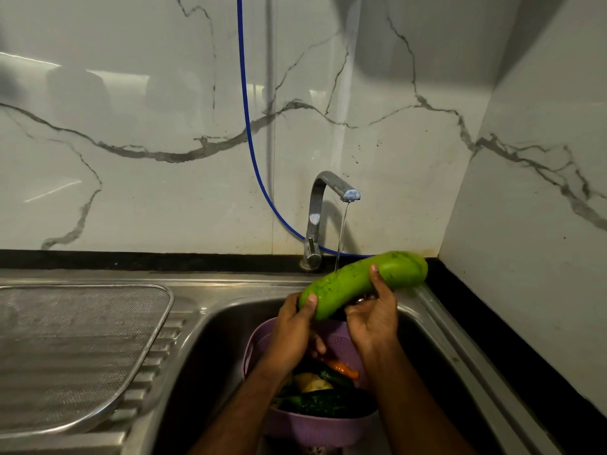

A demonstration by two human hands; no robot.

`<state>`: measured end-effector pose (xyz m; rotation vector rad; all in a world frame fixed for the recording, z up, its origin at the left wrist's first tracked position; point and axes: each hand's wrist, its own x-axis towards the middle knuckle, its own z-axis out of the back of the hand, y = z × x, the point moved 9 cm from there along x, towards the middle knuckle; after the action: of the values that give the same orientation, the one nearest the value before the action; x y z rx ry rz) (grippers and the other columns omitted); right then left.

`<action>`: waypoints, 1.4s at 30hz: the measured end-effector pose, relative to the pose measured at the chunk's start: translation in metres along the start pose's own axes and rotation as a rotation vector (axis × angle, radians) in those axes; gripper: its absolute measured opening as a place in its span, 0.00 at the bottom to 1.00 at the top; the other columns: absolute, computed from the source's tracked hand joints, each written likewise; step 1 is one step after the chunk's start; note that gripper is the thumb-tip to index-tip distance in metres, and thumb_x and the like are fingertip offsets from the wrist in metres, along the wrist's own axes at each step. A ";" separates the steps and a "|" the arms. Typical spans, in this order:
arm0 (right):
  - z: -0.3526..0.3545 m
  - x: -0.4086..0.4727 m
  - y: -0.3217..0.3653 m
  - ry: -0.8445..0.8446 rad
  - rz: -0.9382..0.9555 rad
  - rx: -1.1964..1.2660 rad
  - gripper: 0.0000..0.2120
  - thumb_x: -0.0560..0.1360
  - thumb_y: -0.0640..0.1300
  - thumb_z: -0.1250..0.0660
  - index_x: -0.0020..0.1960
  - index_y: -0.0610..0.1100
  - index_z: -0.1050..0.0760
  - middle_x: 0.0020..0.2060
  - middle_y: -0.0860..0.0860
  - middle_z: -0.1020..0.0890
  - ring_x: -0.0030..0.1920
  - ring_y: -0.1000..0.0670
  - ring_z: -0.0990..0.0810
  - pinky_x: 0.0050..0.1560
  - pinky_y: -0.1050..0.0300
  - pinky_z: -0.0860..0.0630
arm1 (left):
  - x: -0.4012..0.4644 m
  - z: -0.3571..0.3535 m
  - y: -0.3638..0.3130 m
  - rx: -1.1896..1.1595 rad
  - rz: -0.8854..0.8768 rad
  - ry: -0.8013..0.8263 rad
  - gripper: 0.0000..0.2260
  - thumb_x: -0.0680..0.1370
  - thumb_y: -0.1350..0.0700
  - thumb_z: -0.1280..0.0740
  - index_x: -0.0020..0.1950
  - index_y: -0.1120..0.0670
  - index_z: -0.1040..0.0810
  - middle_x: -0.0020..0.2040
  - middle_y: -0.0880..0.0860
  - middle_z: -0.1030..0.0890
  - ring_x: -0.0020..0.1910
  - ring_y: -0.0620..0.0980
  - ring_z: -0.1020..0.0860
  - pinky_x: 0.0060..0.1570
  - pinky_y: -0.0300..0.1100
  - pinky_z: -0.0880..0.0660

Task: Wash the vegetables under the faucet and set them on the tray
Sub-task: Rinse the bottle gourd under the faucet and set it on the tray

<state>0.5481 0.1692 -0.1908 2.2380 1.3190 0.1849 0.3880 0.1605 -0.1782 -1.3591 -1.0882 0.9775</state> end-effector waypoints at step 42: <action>-0.044 -0.024 -0.013 0.285 0.143 -0.792 0.46 0.53 0.51 0.13 0.68 0.57 0.26 0.60 0.48 0.18 0.58 0.43 0.17 0.55 0.38 0.16 | 0.019 0.061 0.042 0.479 0.050 0.218 0.36 0.51 0.51 0.17 0.54 0.53 0.27 0.55 0.55 0.18 0.55 0.57 0.18 0.49 0.59 0.19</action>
<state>0.5096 0.1702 -0.1564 1.6458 0.9663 0.9312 0.3372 0.1936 -0.2239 -1.0693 -0.6073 1.0201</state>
